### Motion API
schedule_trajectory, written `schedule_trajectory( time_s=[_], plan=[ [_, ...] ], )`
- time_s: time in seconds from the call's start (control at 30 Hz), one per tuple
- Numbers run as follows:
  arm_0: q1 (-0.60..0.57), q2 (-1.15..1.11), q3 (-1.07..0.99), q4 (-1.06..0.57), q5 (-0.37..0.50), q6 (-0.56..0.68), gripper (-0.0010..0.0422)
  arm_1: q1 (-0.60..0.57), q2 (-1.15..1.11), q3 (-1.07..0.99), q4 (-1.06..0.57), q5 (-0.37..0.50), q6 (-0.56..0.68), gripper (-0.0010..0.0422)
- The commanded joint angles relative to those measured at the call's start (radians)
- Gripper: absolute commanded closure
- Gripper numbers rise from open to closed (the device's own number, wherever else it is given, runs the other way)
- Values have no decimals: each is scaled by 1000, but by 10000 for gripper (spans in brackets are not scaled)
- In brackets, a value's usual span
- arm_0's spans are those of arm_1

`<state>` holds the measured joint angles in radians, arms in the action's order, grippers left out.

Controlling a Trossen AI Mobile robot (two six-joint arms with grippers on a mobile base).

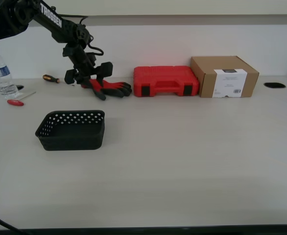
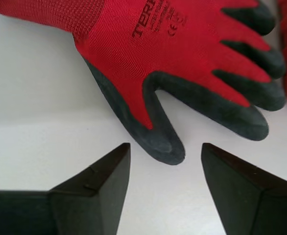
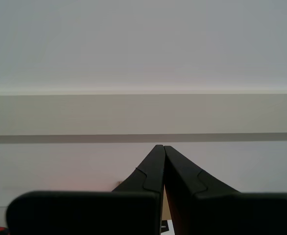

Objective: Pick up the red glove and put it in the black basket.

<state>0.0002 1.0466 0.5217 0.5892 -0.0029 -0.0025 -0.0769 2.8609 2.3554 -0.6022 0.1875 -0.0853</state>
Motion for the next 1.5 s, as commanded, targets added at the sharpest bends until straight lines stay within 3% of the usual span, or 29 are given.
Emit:
schedule_trajectory(
  time_s=[0.03,0.2,0.37,0.57,0.77,0.9,1.13,1.3,1.43,1.47,1.5],
  plan=[
    [0,0,1,1,0,3,412,-1,2,2,18,-51,44,258],
    [0,0,1,1,0,3,412,-1,2,1,30,-57,13,295],
    [0,0,1,1,0,3,412,-8,2,1,67,-42,-5,284],
    [0,0,1,1,0,3,412,-8,2,1,93,-104,21,205],
    [0,0,1,0,0,3,412,-5,61,3,74,-88,-19,106],
    [0,0,1,-6,0,3,412,-21,113,1,64,-51,-60,93],
    [1,0,1,-25,0,3,412,-41,125,3,194,-64,-103,163],
    [1,0,1,-24,0,3,412,-41,129,2,207,-68,-98,259],
    [0,0,1,-24,0,3,412,-41,129,2,203,-124,-97,400],
    [1,0,1,-24,0,3,412,-41,129,2,203,-123,-93,420],
    [1,0,1,-23,0,3,412,-41,129,2,203,-123,-91,403]
  ],
)
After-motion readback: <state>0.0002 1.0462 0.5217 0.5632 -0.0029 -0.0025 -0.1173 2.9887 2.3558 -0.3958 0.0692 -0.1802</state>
